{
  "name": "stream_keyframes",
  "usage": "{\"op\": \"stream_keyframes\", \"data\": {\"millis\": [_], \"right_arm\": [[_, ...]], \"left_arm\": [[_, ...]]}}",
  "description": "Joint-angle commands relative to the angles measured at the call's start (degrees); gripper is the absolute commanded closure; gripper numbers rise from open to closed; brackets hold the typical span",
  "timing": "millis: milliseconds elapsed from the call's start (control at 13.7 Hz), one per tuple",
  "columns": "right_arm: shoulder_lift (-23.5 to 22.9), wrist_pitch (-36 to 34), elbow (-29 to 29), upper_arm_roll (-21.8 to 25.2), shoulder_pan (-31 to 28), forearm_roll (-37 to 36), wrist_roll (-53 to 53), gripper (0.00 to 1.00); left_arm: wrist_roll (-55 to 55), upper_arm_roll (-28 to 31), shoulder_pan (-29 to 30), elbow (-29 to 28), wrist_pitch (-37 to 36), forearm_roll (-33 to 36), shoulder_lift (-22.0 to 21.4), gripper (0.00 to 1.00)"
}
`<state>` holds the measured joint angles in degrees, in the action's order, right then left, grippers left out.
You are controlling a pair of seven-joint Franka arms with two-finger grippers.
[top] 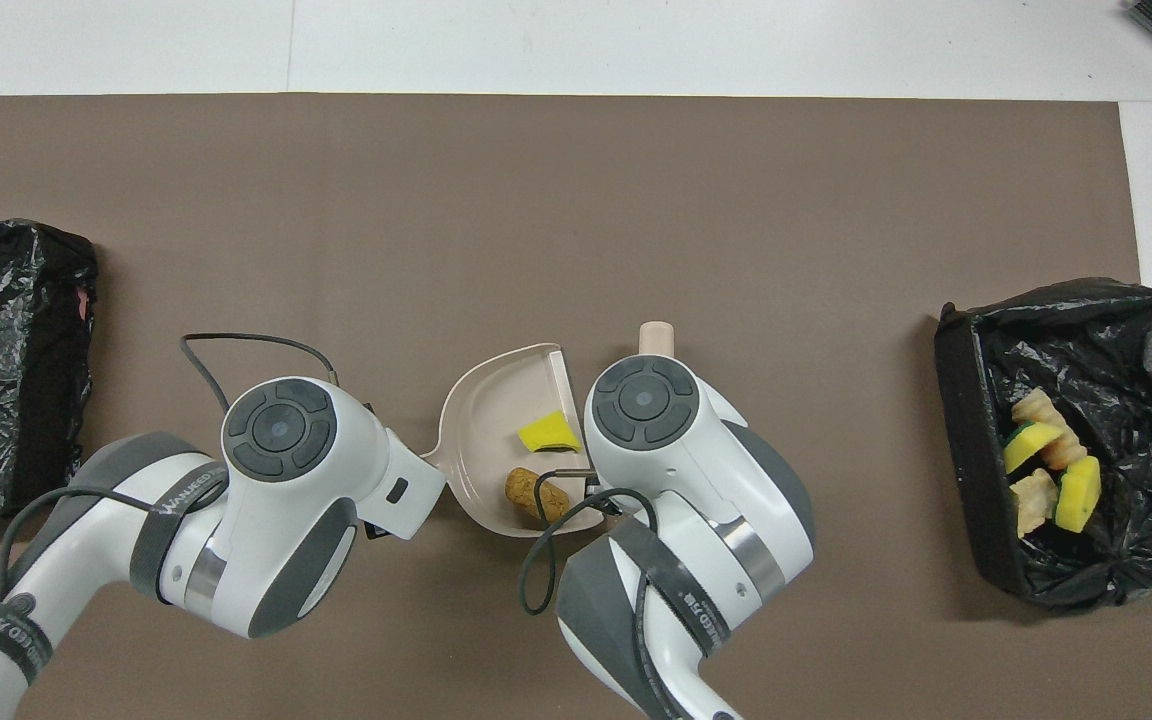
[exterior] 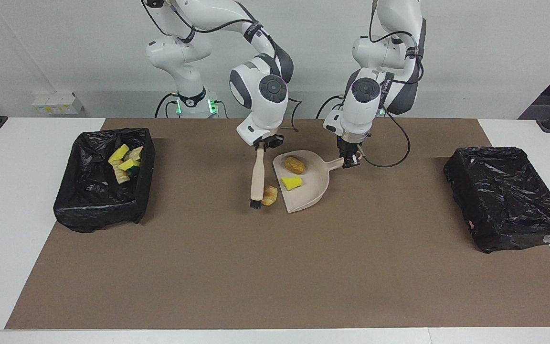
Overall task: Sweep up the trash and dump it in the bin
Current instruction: 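Brush the last pieces onto the dustpan with the right gripper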
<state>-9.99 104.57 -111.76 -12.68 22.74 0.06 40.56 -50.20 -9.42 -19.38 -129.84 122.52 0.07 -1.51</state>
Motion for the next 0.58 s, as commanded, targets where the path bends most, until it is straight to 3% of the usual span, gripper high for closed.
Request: {"op": "stream_keyframes", "data": {"millis": [0, 146, 292, 511], "right_arm": [[2.0, 1.9, -4.3, -0.8, -5.0, -1.1, -8.8, 1.00], [1.3, 3.4, -5.7, -0.9, -6.2, -1.1, -15.6, 1.00], [-0.4, 8.4, -7.1, -0.9, -4.7, -0.2, -16.6, 1.00], [-0.6, 9.8, -6.5, -0.9, -1.8, 3.8, -17.4, 1.00]], "left_arm": [[1.4, 0.7, -0.8, -2.0, 1.1, -0.7, -2.1, 1.00], [1.8, 0.7, -0.8, -2.0, 1.0, -0.7, -2.1, 1.00], [2.3, 0.7, -0.8, -2.1, 1.0, -0.7, -2.1, 1.00], [2.3, 0.7, -1.0, -2.2, 1.1, -0.7, -2.2, 1.00]]}}
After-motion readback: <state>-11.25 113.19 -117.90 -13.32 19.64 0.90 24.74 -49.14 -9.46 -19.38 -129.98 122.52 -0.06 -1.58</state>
